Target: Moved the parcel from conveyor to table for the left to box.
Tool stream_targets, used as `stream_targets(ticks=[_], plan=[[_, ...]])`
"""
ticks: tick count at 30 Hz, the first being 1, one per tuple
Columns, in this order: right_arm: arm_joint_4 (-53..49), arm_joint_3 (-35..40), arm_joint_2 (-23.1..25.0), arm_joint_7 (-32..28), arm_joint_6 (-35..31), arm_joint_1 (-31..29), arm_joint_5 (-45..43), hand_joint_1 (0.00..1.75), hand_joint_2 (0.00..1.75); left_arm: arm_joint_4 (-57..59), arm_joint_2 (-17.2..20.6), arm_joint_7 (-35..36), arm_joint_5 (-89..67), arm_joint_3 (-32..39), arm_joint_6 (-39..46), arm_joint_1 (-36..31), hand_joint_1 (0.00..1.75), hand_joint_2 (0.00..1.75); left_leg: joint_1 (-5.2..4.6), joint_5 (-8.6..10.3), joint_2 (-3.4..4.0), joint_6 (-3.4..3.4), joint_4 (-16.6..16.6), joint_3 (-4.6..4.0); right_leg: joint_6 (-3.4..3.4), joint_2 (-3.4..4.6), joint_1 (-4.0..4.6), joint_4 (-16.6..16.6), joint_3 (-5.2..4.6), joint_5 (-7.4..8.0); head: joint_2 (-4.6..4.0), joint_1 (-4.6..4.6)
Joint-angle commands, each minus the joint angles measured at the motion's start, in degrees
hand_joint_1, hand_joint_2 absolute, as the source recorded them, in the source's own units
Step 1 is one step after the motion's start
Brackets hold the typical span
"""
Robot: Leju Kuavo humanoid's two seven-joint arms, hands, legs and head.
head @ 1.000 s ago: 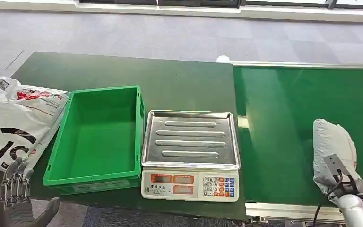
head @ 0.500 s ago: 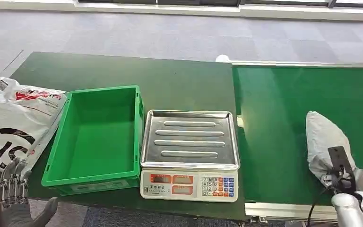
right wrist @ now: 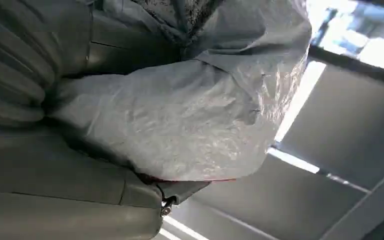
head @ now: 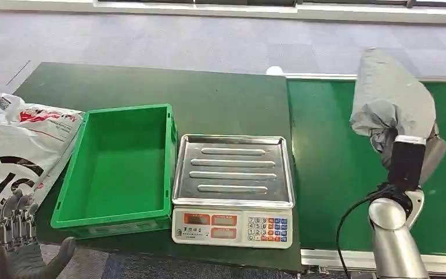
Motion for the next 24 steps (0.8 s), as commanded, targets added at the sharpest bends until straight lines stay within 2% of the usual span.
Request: stream_targets(ticks=[1, 2, 4, 24], plan=[[-10.7, 12.2, 4.2, -3.7, 4.2, -2.6, -0.4, 1.75, 1.75, 4.0, 4.0, -0.5, 0.8, -4.4, 1.3, -1.2, 0.0, 1.75, -0.04, 0.02, 0.28, -0.01, 0.0, -0.03, -0.06, 0.28, -0.04, 0.0, -0.13, 0.08, 0.0, 0.0], [-11.2, 15.4, 4.4, -4.6, 4.3, -2.4, 3.2, 1.75, 1.75, 4.8, 4.6, -0.7, 1.0, -5.0, 1.6, -1.5, 0.0, 1.75, -0.06, 0.05, 0.33, -0.01, -0.1, -0.04, -0.09, 0.32, -0.05, 0.0, -0.16, 0.12, 0.0, 0.0], [-10.5, 21.1, 3.8, -0.6, 7.1, -3.3, 11.0, 1.75, 1.75, 6.2, 6.0, -1.4, 1.1, -6.3, 2.7, -2.2, 0.0, 1.75, -0.07, 0.04, 0.26, -0.03, -0.1, 0.02, -0.07, 0.26, -0.06, 0.0, -0.08, 0.08, 0.0, 0.0], [-9.7, 21.8, 3.0, -0.1, 6.3, -3.8, 11.0, 1.75, 1.75, 6.2, 6.7, -1.6, 1.6, -7.0, 3.5, -2.2, 0.0, 1.75, -0.05, 0.09, 0.11, -0.03, 0.0, -0.1, -0.08, 0.14, -0.04, 0.0, -0.16, 0.09, 0.0, 0.0]])
